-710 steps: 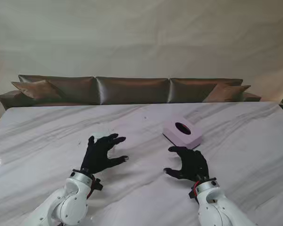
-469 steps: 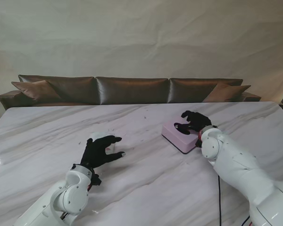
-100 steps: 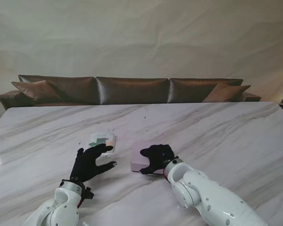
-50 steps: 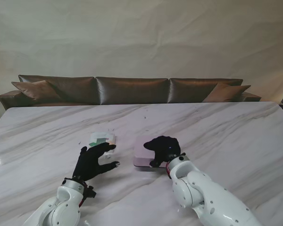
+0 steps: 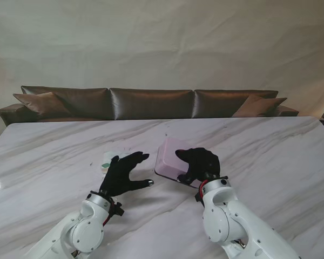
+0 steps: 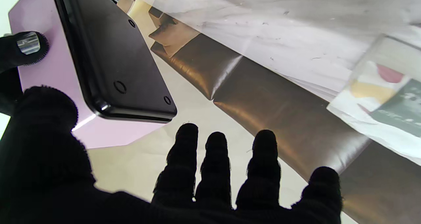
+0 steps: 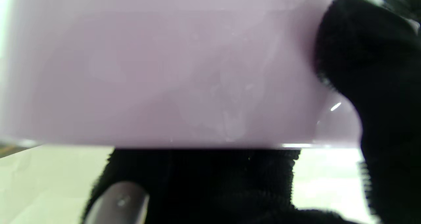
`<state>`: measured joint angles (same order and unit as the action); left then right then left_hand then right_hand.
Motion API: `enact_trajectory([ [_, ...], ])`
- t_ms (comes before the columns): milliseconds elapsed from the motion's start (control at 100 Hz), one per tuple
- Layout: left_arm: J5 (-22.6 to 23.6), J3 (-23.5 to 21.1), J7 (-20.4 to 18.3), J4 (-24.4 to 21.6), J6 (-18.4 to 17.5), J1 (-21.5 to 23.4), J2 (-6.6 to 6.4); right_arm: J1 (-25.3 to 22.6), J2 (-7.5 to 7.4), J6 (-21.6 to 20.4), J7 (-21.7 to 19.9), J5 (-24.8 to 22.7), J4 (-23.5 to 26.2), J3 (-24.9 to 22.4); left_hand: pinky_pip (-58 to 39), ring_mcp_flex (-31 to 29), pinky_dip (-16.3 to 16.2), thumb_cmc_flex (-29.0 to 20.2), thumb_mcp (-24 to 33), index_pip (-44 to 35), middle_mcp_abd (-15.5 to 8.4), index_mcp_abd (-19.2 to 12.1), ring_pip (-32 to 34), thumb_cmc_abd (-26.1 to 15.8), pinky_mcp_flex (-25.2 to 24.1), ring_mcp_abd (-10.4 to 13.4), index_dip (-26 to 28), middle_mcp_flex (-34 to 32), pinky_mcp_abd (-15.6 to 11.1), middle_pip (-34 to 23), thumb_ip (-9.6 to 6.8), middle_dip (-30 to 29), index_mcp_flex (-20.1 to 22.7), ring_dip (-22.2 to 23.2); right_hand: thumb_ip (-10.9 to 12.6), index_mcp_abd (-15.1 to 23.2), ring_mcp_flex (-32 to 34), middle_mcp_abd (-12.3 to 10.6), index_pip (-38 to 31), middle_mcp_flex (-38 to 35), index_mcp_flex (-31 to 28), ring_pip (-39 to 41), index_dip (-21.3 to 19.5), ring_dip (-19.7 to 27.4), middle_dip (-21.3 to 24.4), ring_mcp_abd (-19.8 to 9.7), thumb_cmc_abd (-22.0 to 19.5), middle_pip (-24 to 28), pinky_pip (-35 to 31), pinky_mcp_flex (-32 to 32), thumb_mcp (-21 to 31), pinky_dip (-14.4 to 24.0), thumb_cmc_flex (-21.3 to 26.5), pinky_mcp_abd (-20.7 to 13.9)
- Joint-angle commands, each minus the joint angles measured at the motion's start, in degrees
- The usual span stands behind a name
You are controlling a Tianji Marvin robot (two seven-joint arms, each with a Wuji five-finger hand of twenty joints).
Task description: Refill a tissue box and feed the first sheet
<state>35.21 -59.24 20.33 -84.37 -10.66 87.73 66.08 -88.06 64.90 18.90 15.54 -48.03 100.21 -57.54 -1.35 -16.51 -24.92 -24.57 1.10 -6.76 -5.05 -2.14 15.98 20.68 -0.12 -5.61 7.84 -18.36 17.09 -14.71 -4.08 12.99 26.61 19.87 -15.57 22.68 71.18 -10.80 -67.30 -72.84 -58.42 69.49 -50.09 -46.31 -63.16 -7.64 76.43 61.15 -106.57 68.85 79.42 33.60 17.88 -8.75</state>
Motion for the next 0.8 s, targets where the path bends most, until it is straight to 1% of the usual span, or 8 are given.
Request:
enact_trajectory([
  [0, -0.45, 0.76, 0.22, 0.85, -0.74, -1.09, 1.26, -0.70, 1.02, 0.15, 0.10, -0.10, -0.17, 0.02, -43.55, 3.23, 2.10, 1.03, -1.26, 1.91, 0.94, 1.69, -0.48, 0.33, -2.43, 0.32, -1.89, 4.13, -3.06, -0.11, 1.92, 0.27, -1.43, -0.71, 4.92, 3.03, 4.42, -0.99, -2.03, -7.13, -2.80, 24.86, -0.93, -4.24, -2.97, 0.18, 0.42, 8.34, -10.15, 1.56, 10.54, 1.50, 6.72, -13.67],
  [180, -3.39, 3.89, 0.86, 4.37, -2.33, -4.41, 2.28, -1.55, 3.51, 0.27, 7.42, 6.54, -1.81, 0.15, -36.25, 4.93, 6.06, 0.08, -0.77, 2.52, 1.76, 2.61, -0.56, 0.54, -4.13, 0.28, -2.33, 5.12, -3.02, -0.52, 0.15, 0.41, -1.56, -1.75, 4.29, 2.59, 4.40, -0.70, -1.95, -7.12, -2.37, 24.59, -0.74, -4.20, -2.77, 1.21, -0.35, 7.75, -10.13, 1.48, 10.54, 1.47, 6.90, -12.84],
  [330, -6.80, 5.63, 0.22, 6.27, -3.89, -6.10, 3.03, -2.20, 5.13, -0.13, 11.84, 10.23, -2.40, 0.52, -35.65, 5.03, 6.38, 0.39, -0.76, 2.69, 2.52, 3.36, -0.41, 0.14, -4.08, -0.54, -2.44, 5.08, -2.31, -0.59, -0.11, 0.42, -1.49, -1.89, 4.19, 2.40, 4.40, -0.57, -2.01, -7.11, -2.27, 24.63, -0.66, -4.23, -2.75, 1.47, -0.52, 7.65, -10.17, 1.46, 10.54, 1.45, 7.04, -12.44],
  [490, -8.96, 6.58, -0.64, 6.98, -5.59, -6.84, 3.39, -2.53, 5.90, -0.64, 13.82, 11.97, -2.97, 1.01, -37.31, 4.50, 5.60, 0.69, -0.79, 2.85, 2.76, 3.70, 0.02, -0.06, -2.63, -1.72, -2.56, 4.67, -2.09, -0.70, -0.22, 0.46, -1.07, -1.89, 4.12, 2.32, 4.40, -0.46, -2.09, -7.11, -2.23, 24.63, -0.57, -4.24, -2.73, 1.48, -0.61, 7.60, -10.21, 1.46, 10.53, 1.40, 7.08, -12.19],
  [560, -9.26, 6.88, -0.53, 7.19, -5.78, -7.01, 3.53, -2.70, 6.17, -1.03, 14.36, 12.89, -3.18, 1.13, -40.55, 4.16, 3.93, 0.54, -0.62, 2.99, 2.87, 3.90, 0.62, -0.17, -1.51, -2.60, -2.64, 4.43, -1.89, -0.73, -0.43, 0.50, -0.92, -1.76, 4.13, 2.22, 4.40, -0.43, -2.10, -7.12, -2.17, 24.63, -0.55, -4.25, -2.72, 1.48, -0.65, 7.59, -10.21, 1.46, 10.54, 1.39, 7.09, -12.18],
  [640, -10.49, 7.18, -0.97, 7.71, -5.74, -7.36, 3.72, -3.00, 6.51, -1.64, 15.19, 13.95, -3.41, 1.27, -47.58, 3.89, 0.35, 0.14, -0.39, 3.08, 3.15, 4.19, 1.49, -0.01, 0.91, -4.17, -2.68, 4.24, -2.19, -0.79, -0.80, 0.56, -0.86, -1.34, 4.14, 2.14, 4.40, -0.42, -2.14, -7.12, -2.14, 24.63, -0.52, -4.25, -2.72, 1.48, -0.58, 7.58, -10.22, 1.46, 10.54, 1.38, 7.10, -12.17],
  [720, -11.84, 7.40, -1.49, 8.26, -5.73, -7.69, 3.91, -3.45, 6.94, -2.40, 16.36, 15.09, -3.58, 1.49, -57.13, 3.08, -4.97, -0.32, -0.15, 2.86, 3.56, 4.33, 3.07, 0.10, 4.27, -5.39, -2.57, 3.84, -4.65, -1.20, -1.26, 0.79, -0.65, -0.45, 4.18, 2.07, 4.40, -0.26, -2.17, -7.14, -2.13, 24.63, -0.49, -4.25, -2.69, 1.48, -0.53, 7.54, -10.22, 1.46, 10.54, 1.37, 7.17, -12.17],
  [790, -12.80, 7.66, -1.44, 8.88, -5.86, -8.02, 4.20, -3.99, 7.35, -3.13, 17.59, 16.04, -3.75, 1.70, -62.17, 2.98, -8.50, -0.36, -0.17, 1.31, 3.89, 4.38, 4.44, 0.10, 5.98, -5.38, -1.69, 3.39, -7.04, -2.05, -1.32, 1.29, -0.44, 0.62, 4.19, 2.06, 4.40, -0.26, -2.19, -7.14, -2.12, 24.63, -0.47, -4.25, -2.68, 1.48, -0.67, 7.53, -10.22, 1.46, 10.54, 1.36, 7.15, -12.17],
])
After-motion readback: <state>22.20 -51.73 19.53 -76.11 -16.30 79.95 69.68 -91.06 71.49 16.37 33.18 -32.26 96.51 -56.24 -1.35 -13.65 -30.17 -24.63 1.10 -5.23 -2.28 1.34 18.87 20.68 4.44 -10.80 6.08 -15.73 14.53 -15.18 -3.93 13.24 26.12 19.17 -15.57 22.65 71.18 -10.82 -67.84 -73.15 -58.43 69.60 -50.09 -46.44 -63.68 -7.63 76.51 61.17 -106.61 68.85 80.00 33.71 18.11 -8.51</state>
